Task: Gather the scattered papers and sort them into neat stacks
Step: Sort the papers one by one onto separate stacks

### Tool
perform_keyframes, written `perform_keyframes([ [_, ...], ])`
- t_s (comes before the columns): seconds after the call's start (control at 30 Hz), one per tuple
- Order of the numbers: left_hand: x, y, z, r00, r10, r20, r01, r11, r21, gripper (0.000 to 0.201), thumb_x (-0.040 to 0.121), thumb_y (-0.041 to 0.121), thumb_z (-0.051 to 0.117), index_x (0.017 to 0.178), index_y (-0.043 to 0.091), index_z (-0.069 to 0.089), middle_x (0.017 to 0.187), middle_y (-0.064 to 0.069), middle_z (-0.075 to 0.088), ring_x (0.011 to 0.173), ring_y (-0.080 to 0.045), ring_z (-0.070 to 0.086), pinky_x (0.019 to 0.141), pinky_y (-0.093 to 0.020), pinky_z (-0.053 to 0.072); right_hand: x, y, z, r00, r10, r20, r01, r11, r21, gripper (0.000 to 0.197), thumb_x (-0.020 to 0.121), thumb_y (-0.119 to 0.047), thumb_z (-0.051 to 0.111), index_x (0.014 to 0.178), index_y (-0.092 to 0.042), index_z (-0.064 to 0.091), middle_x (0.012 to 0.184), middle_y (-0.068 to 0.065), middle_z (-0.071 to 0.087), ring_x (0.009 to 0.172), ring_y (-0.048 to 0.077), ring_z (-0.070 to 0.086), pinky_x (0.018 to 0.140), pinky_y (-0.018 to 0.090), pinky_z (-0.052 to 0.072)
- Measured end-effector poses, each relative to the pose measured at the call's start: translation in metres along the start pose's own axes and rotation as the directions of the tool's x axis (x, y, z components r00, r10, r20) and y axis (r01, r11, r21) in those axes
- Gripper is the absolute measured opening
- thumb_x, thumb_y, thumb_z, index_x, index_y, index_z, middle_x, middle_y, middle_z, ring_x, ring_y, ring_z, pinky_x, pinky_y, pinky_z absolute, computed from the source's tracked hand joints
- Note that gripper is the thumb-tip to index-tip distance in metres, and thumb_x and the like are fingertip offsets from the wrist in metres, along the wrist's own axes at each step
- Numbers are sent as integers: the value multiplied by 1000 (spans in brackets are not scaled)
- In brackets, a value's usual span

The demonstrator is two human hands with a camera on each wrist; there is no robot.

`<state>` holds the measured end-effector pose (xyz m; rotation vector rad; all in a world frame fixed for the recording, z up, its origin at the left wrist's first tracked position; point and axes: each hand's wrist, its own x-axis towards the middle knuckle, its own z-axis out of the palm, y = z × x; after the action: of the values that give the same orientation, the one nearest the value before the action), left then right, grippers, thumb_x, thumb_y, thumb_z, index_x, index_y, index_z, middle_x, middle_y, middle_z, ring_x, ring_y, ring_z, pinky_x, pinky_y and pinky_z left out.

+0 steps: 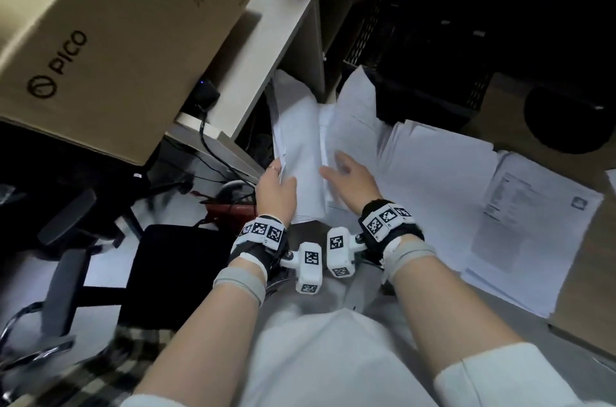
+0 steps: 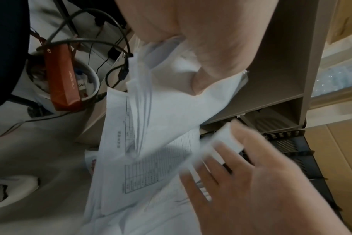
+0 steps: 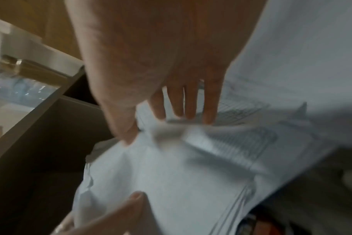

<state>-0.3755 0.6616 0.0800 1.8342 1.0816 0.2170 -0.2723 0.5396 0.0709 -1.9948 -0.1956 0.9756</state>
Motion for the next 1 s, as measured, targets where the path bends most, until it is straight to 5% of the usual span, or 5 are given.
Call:
perform_keyframes([
  [0.23, 4, -20, -13, 993, -5, -117, 20, 992, 123, 49, 92, 3, 52, 139, 16, 59, 127, -10, 69, 116, -31, 61, 100, -31, 46, 30, 50, 15, 974, 223, 43, -218, 971, -98, 66, 95, -34, 56, 153, -15, 31, 157, 3, 34, 143, 22, 34, 118, 34, 23],
  [0.4, 5, -22, -11, 990, 33, -140, -15, 992, 127, 46, 95, 5, 52, 139, 16, 59, 126, -9, 69, 117, -30, 61, 95, -24, 41, 40, 89, 26, 927, 375, -22, -376, 926, -46, 100, 57, -50, 66, 147, -17, 36, 143, 9, 49, 129, 33, 49, 109, 49, 39],
  [0.6, 5, -5, -6, 993, 37, -116, -44, 997, -62, 41, 92, 4, 51, 129, 12, 64, 116, -4, 72, 108, -23, 65, 96, -24, 48, 31, 72, 18, 941, 333, -57, -331, 942, 51, 85, 84, -28, 69, 154, -15, 23, 156, 8, 34, 139, 27, 40, 110, 36, 35],
  [0.83, -1, 43, 38, 991, 127, 51, -115, 974, -193, 39, 90, 7, 54, 126, 15, 67, 111, -1, 74, 100, -15, 68, 92, -28, 54, 3, 42, -43, 988, 107, -114, -62, 939, 337, 51, 88, -29, 69, 136, -22, 52, 130, 2, 61, 120, 16, 58, 105, 44, 47],
  [1.0, -25, 71, 83, 944, 107, 312, 3, 943, -332, 29, 92, 20, 57, 116, 28, 69, 111, 0, 75, 106, -19, 70, 99, -41, 54, -23, 29, -85, 992, -73, -99, 107, 913, 394, 64, 90, -25, 69, 146, -32, 40, 130, -16, 57, 120, -2, 53, 99, 21, 45],
])
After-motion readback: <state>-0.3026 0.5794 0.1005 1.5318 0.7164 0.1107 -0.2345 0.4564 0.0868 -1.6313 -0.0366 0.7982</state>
